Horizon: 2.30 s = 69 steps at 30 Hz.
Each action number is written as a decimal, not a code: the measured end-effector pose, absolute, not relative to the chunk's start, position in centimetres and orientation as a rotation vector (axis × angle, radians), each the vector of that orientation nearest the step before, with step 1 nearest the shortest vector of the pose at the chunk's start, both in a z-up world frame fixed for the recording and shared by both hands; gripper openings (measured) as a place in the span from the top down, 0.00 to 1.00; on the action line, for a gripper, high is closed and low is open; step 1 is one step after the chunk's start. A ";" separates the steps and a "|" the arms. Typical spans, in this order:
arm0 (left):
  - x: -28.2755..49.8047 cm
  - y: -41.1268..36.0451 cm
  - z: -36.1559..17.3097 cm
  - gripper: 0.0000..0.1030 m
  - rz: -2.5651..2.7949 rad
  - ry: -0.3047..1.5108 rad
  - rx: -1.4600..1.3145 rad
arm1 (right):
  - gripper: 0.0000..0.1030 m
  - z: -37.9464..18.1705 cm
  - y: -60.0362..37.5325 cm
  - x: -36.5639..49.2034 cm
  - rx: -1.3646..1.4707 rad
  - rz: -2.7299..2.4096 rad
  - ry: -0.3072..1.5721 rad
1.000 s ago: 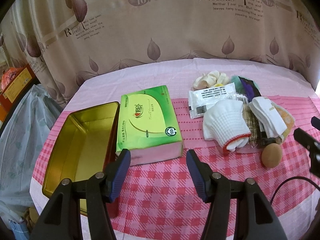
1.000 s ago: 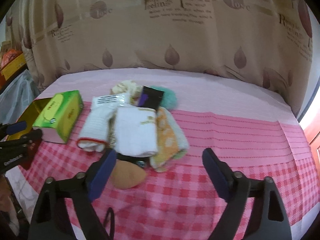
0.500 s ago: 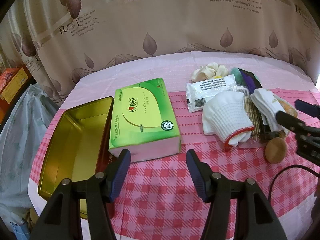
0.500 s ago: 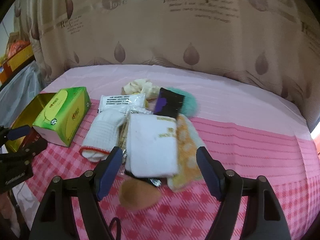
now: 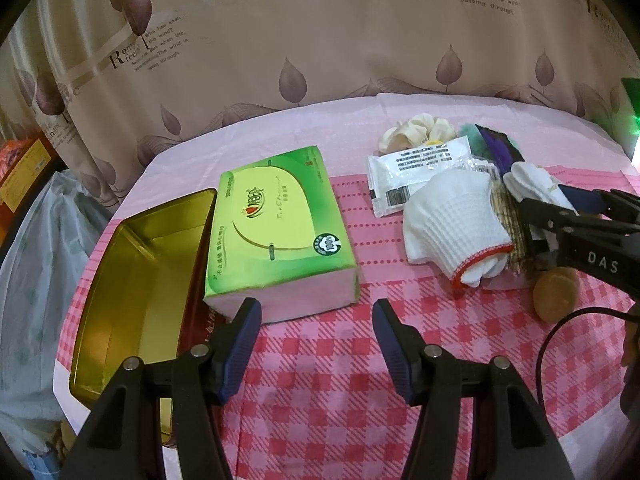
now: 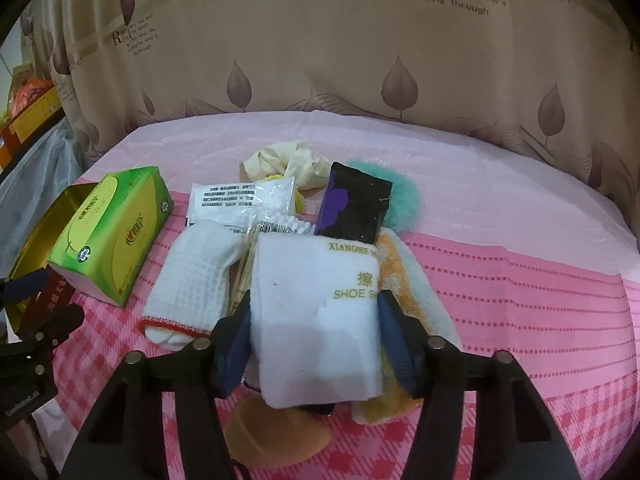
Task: Organize soft objects
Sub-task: 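Grasp the white 'SHOE' sock with the right gripper and lift it, then grasp the white knit glove with the left gripper while the right gripper holds the sock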
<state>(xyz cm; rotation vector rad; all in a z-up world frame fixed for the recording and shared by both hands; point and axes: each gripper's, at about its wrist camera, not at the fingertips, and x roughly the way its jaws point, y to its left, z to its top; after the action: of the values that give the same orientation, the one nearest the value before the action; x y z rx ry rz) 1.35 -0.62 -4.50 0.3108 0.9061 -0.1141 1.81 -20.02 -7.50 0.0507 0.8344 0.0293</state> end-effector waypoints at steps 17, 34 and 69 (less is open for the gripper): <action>1.0 -1.7 -4.1 0.43 -0.120 0.891 0.312 | 0.73 -4.9 -21.8 -1.7 0.016 -0.032 0.722; 4.0 -6.3 -3.4 0.43 -0.300 0.991 0.231 | 0.73 -7.7 -32.3 -3.1 0.115 -0.346 0.777; 7.6 -7.8 -6.2 0.72 -0.332 1.033 0.148 | 0.62 -10.2 -33.2 -2.1 0.144 -0.319 0.847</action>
<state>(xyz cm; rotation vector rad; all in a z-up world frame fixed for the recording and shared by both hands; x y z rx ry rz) 7.62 -7.85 -6.17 0.1476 1.0328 -0.3316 -2.14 -33.18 -10.18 0.1438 0.8474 -0.3194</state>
